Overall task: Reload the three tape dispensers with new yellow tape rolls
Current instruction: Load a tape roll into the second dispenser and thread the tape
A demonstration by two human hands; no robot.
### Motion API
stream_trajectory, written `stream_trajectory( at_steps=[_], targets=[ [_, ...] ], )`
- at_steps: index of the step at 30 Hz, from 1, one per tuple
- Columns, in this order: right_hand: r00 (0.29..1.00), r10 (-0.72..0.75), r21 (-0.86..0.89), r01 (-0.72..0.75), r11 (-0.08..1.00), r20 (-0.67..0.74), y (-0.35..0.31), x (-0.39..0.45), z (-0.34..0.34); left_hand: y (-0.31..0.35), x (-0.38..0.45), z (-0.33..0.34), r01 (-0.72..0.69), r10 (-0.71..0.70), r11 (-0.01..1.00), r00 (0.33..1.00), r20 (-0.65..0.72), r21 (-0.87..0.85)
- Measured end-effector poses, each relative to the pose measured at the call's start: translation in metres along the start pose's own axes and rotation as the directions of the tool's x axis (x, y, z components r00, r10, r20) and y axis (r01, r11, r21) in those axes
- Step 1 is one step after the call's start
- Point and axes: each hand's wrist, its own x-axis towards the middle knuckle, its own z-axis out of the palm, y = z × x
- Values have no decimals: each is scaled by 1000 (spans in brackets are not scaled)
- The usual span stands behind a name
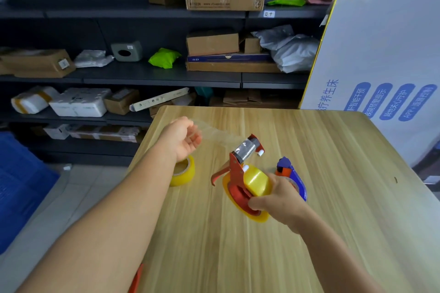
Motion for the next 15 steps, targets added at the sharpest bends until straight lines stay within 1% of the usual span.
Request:
stream_trajectory(
  at_steps=[3, 7, 15],
  targets=[
    [999, -27, 46, 26, 999, 34, -1, 1, -6, -16, -1, 0, 55, -55, 998, 998, -18, 2],
    [995, -65, 90, 58, 994, 74, -2, 2, -11, -32, -6, -1, 90, -90, 996, 996, -20, 23],
    [987, -122, 127, 108, 986, 107, 0, -3, -15, -38, -22, -14, 89, -87, 996, 993, 79, -21]
  ],
)
